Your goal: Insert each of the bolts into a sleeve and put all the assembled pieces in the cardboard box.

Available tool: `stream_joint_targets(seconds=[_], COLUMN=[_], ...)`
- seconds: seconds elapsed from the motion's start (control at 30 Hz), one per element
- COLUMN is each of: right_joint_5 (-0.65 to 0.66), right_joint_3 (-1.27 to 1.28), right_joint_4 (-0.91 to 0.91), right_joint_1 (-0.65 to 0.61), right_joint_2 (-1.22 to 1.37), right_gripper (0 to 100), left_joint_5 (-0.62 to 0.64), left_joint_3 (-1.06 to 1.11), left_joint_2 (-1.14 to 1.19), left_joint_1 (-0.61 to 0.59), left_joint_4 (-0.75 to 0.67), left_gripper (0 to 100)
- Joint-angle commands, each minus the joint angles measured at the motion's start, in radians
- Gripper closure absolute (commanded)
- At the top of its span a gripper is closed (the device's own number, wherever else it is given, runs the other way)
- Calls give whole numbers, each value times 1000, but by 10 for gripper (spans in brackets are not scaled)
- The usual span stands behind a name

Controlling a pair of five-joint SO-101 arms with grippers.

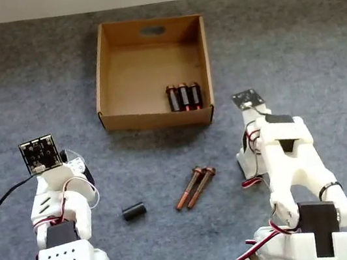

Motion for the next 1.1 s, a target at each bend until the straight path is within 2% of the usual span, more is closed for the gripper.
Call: stream_joint_targets(seconds=[0.0,0.1,0.2,0.37,0.63,0.8,0.93,1.07], right_joint_5=[14,14,12,-112,-319,-407,-443,-473], right_joint_3=[-7,-8,-10,8,248,383,427,469], right_joint_4=[-5,35,108,159,7,-71,-71,-71], right_joint_1=[-7,-7,-12,-15,-87,-84,-62,5], right_joint_2=[-13,-99,-309,-690,-1001,-1115,-1219,-1326], right_gripper=[994,992,992,992,992,992,992,992], left_joint_5=[3,3,0,-112,-267,-345,-348,-348], left_joint_3=[-12,-12,-7,-13,-211,-275,-381,-611], left_joint_2=[-15,-15,-15,-5,-4,12,191,544], left_joint_1=[-7,-7,27,107,325,349,354,389], left_joint_4=[-21,-21,-21,-11,354,399,402,468], left_gripper=[987,987,987,986,986,986,986,986])
